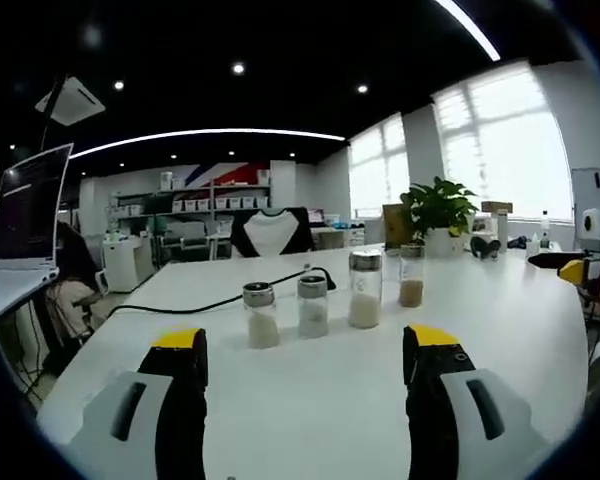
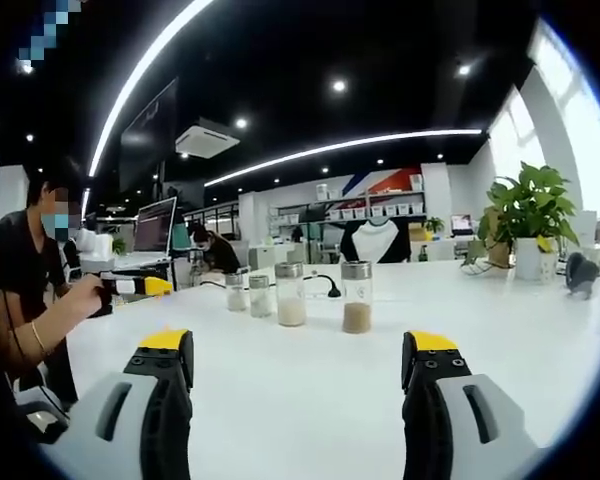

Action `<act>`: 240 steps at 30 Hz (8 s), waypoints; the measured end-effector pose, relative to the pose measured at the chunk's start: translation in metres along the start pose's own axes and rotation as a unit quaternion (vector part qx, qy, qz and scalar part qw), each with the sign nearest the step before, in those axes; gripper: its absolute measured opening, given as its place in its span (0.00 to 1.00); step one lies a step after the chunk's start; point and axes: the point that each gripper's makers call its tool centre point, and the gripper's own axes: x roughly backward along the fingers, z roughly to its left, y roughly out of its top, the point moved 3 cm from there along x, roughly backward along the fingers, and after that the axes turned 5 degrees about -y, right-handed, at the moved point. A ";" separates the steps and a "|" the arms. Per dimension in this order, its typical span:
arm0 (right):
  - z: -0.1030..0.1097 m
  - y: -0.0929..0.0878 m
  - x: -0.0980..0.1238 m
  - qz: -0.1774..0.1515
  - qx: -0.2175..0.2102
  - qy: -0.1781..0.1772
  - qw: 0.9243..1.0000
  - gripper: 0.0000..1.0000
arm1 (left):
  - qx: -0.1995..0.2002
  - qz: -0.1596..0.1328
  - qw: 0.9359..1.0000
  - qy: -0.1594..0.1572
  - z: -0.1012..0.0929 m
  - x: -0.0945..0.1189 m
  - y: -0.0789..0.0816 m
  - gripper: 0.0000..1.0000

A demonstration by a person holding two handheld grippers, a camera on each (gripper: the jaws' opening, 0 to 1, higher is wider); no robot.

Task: Rotate the seasoning bottle until the label or dispensing opening points toward the visible target arrow and the bottle remains upright within the marked orientation range

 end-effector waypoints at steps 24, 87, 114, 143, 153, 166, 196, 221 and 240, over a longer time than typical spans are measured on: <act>-0.004 0.007 0.012 -0.006 0.004 -0.009 1.000 0.87 | -0.010 -0.032 0.999 0.018 0.032 -0.050 0.037 0.85; -0.005 0.012 0.001 0.002 0.016 -0.030 0.999 0.86 | 0.011 0.036 0.998 0.042 0.065 -0.158 -0.026 0.69; -0.001 0.003 -0.005 0.008 -0.001 -0.015 1.000 0.81 | -0.011 0.003 1.000 0.023 0.049 -0.154 -0.025 0.35; 0.000 0.003 0.001 0.001 -0.011 -0.017 1.000 0.81 | -0.018 -0.015 1.000 0.013 0.072 -0.170 0.002 0.33; 0.006 0.003 -0.006 -0.004 -0.018 -0.009 1.000 0.80 | -0.006 -0.030 0.999 -0.019 0.067 -0.162 0.021 0.34; 0.015 0.005 -0.016 -0.006 -0.021 0.010 1.000 0.80 | -0.033 -0.052 0.995 -0.073 0.026 -0.148 0.049 0.33; 0.006 0.008 -0.015 0.012 0.009 0.007 1.000 0.78 | -0.012 -0.076 0.943 -0.324 -0.105 -0.139 0.091 0.34; 0.021 0.005 -0.018 0.012 0.019 0.032 0.999 0.70 | -0.007 -0.062 0.866 -0.497 -0.211 -0.112 0.080 0.34; 0.026 0.006 -0.019 0.011 0.025 0.044 0.999 0.66 | -0.031 -0.040 0.798 -0.600 -0.269 -0.084 0.062 0.34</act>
